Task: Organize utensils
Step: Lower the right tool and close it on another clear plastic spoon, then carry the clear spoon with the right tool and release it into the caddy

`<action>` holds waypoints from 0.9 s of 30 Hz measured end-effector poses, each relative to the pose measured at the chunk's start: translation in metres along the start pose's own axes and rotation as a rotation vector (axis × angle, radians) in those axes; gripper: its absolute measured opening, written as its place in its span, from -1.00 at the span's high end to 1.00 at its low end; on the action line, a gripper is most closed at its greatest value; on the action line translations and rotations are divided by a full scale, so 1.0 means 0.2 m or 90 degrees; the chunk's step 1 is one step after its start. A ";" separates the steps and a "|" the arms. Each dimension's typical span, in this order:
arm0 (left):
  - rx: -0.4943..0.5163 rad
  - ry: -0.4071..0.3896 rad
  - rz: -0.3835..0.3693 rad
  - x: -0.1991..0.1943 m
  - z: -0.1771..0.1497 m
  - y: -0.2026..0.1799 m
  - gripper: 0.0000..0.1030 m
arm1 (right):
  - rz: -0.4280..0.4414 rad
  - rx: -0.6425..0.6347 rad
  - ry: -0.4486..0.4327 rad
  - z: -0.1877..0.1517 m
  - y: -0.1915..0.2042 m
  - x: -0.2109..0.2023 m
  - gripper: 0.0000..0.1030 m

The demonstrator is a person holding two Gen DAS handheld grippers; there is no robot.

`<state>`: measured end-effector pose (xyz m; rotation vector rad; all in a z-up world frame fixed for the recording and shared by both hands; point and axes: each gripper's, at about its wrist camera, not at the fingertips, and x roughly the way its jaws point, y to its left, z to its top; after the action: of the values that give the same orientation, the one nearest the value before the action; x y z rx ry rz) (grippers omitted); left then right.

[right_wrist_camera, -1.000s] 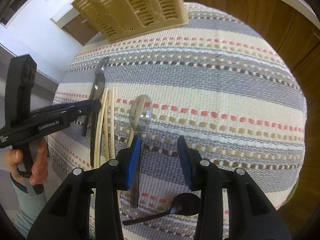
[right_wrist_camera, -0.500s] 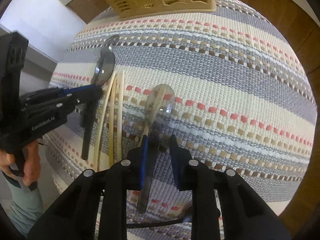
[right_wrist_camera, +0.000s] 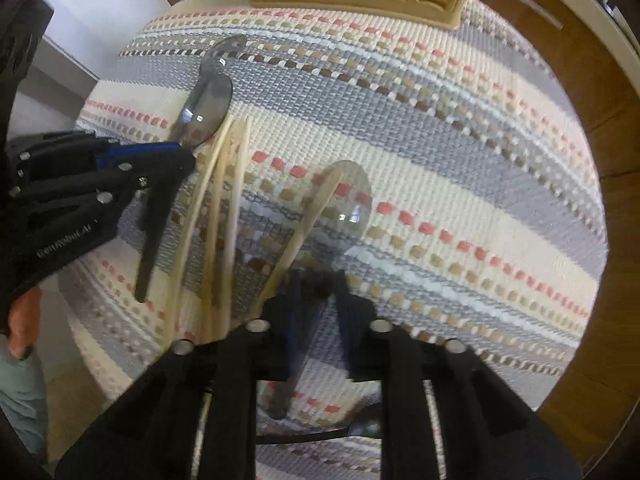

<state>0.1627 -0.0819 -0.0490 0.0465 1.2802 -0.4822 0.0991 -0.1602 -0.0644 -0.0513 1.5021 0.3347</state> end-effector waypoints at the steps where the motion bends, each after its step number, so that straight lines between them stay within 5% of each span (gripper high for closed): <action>1: 0.000 -0.001 0.002 0.00 0.00 0.00 0.77 | 0.003 0.000 -0.004 -0.03 -0.01 -0.01 0.76; 7: 0.019 -0.020 0.034 0.01 -0.01 -0.07 0.82 | 0.046 0.017 -0.023 -0.05 -0.05 -0.03 0.80; 14: 0.006 -0.091 -0.021 -0.11 -0.03 -0.08 0.98 | 0.102 0.038 -0.067 -0.09 -0.19 -0.07 0.80; 21: 0.013 -0.157 -0.068 -0.29 -0.04 -0.07 0.98 | 0.147 0.051 -0.169 -0.10 -0.28 -0.29 0.80; 27: 0.019 -0.289 -0.110 -0.60 0.02 -0.07 0.98 | 0.145 0.031 -0.299 -0.10 -0.32 -0.60 0.80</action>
<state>0.1370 -0.0564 0.0672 -0.1436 0.8342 -0.6195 0.0920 -0.2483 0.0417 0.2257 1.0497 0.4569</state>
